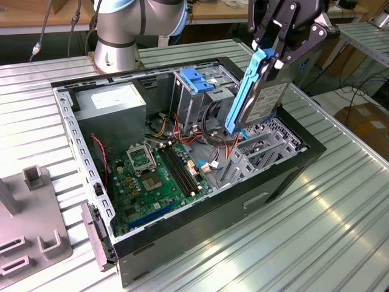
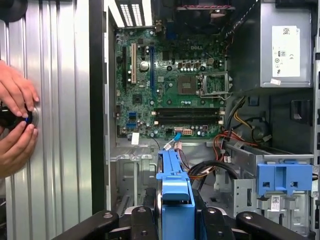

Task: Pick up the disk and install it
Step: 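Insert the disk into the insertion slot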

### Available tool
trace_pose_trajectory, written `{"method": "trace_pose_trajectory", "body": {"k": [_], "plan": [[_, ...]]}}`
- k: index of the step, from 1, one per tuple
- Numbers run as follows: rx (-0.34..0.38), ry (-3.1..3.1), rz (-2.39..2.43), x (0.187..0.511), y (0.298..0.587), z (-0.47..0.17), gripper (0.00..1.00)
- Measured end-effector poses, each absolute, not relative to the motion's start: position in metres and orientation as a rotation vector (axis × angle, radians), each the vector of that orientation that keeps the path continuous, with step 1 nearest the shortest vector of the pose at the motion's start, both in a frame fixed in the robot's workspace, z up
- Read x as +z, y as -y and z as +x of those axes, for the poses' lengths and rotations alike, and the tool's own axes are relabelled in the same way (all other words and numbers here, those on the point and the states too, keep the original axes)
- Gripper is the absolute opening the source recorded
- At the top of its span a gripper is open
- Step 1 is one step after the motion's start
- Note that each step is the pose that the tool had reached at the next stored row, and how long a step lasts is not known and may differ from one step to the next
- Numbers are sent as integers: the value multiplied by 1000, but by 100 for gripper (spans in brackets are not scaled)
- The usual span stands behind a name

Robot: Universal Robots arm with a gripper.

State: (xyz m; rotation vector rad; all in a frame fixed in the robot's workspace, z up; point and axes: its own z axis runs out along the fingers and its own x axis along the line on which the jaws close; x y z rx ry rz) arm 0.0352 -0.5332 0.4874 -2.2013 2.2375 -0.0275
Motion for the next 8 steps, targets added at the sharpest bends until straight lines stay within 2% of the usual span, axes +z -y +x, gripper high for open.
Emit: {"method": "trace_pose_trajectory", "body": {"k": [8], "plan": [[-31,-2254,-2187,473,545,53,37]]}}
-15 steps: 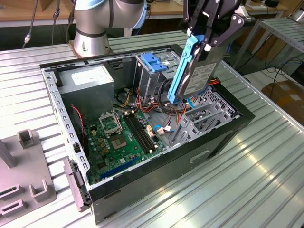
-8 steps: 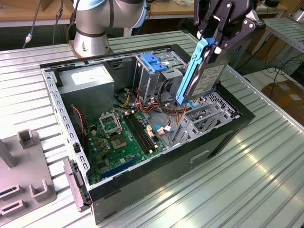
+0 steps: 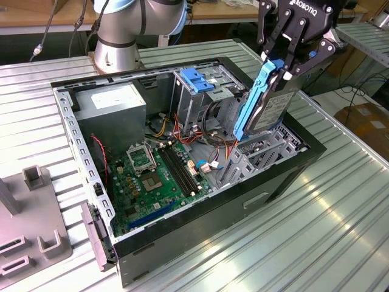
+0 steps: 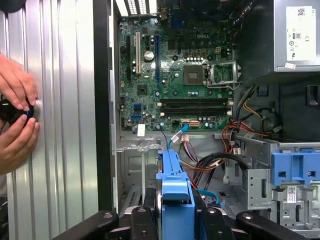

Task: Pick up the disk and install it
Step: 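Insert the disk into the insertion slot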

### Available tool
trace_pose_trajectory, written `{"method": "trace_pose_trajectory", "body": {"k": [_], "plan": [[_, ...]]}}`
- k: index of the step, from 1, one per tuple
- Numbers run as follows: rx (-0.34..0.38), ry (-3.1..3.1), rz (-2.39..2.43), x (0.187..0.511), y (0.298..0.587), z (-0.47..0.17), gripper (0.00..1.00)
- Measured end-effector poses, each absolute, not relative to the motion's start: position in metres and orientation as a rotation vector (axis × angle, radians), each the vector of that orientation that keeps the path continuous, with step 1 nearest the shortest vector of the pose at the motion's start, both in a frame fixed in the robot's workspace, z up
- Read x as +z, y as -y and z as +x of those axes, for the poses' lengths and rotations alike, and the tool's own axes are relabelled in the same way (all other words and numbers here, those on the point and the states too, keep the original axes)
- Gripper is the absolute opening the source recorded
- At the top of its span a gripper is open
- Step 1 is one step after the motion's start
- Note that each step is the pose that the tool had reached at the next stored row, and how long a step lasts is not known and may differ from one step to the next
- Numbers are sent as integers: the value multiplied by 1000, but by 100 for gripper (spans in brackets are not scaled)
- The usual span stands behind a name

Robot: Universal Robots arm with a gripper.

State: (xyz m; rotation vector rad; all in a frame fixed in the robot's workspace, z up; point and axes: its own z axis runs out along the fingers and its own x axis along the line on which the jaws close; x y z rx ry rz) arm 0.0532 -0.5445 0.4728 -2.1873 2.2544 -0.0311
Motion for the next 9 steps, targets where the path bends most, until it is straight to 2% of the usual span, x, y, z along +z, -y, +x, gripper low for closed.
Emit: {"method": "trace_pose_trajectory", "body": {"k": [9], "plan": [[-38,-2281,-2172,466,557,57,37]]}}
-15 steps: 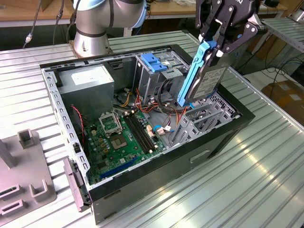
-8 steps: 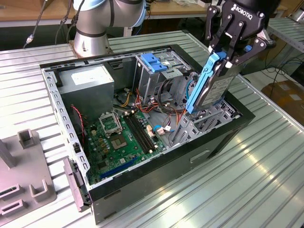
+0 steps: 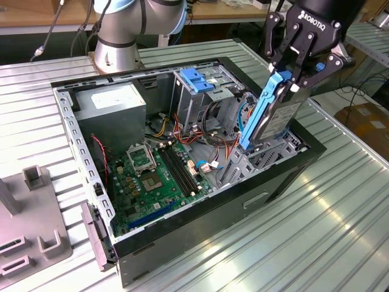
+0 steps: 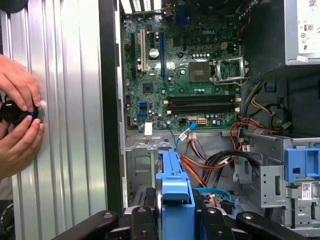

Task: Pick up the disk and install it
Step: 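Insert the disk into the insertion slot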

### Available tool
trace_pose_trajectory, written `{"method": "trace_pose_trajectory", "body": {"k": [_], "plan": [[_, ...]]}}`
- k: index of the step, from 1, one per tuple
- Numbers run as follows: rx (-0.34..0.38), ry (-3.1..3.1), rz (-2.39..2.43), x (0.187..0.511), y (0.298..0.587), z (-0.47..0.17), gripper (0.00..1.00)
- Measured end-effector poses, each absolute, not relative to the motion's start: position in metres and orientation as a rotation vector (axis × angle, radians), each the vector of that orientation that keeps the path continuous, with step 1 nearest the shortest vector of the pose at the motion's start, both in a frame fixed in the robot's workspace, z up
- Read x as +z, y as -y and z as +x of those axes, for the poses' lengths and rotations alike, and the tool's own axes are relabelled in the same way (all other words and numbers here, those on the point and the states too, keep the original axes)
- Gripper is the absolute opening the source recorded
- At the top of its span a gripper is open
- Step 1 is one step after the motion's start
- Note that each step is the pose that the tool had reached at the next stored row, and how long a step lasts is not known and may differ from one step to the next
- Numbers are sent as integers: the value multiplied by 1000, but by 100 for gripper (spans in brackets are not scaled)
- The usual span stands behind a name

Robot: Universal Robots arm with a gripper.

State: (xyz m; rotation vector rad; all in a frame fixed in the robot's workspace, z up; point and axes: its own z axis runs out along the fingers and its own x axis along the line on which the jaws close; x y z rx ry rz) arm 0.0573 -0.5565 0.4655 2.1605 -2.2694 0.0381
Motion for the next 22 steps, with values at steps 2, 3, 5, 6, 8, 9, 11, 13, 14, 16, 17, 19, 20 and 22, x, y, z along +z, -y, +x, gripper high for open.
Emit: {"method": "trace_pose_trajectory", "body": {"k": [2,3,5,6,8,9,11,13,14,16,17,19,20,22], "plan": [[33,2266,2157,463,557,60,37],[31,2265,2156,461,557,60,37],[28,2263,2154,460,557,61,37],[26,2262,2154,459,557,61,37],[24,2261,2153,458,557,62,37],[24,2261,2153,458,557,62,37],[26,2262,2154,458,557,62,37],[31,2265,2156,458,557,62,37],[37,2267,2159,458,557,62,37],[40,2269,2160,458,557,61,37],[40,2269,2160,458,557,61,37],[40,2268,2161,458,557,61,37],[40,2268,2161,457,557,61,37],[40,2267,2163,457,557,61,37]]}}
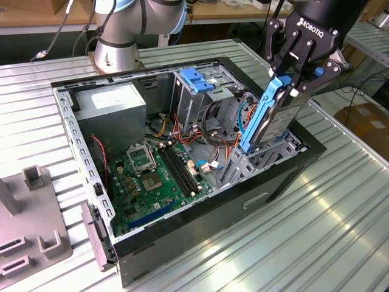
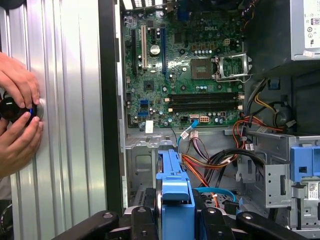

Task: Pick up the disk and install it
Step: 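Insert the disk into the insertion slot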

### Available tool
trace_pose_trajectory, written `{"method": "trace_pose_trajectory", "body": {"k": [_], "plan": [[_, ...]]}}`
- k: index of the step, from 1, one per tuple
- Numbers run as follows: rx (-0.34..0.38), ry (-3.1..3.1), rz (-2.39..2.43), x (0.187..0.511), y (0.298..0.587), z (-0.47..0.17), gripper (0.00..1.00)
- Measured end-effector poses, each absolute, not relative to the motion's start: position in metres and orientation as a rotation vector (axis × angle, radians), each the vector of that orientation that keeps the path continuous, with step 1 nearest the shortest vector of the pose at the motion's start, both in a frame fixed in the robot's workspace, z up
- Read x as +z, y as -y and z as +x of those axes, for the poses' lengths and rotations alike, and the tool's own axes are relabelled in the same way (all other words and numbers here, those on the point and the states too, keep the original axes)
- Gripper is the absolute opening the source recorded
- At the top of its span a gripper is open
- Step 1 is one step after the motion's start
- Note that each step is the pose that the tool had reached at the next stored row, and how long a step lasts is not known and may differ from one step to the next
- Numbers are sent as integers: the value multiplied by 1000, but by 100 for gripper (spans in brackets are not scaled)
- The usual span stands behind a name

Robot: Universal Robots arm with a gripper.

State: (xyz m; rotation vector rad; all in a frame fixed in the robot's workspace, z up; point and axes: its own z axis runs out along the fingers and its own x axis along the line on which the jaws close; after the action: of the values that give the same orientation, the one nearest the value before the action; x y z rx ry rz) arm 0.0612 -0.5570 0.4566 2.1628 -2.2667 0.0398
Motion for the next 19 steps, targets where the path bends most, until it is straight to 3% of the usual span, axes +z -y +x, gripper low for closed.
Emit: {"method": "trace_pose_trajectory", "body": {"k": [19], "plan": [[30,2244,2179,455,557,58,37]]}}
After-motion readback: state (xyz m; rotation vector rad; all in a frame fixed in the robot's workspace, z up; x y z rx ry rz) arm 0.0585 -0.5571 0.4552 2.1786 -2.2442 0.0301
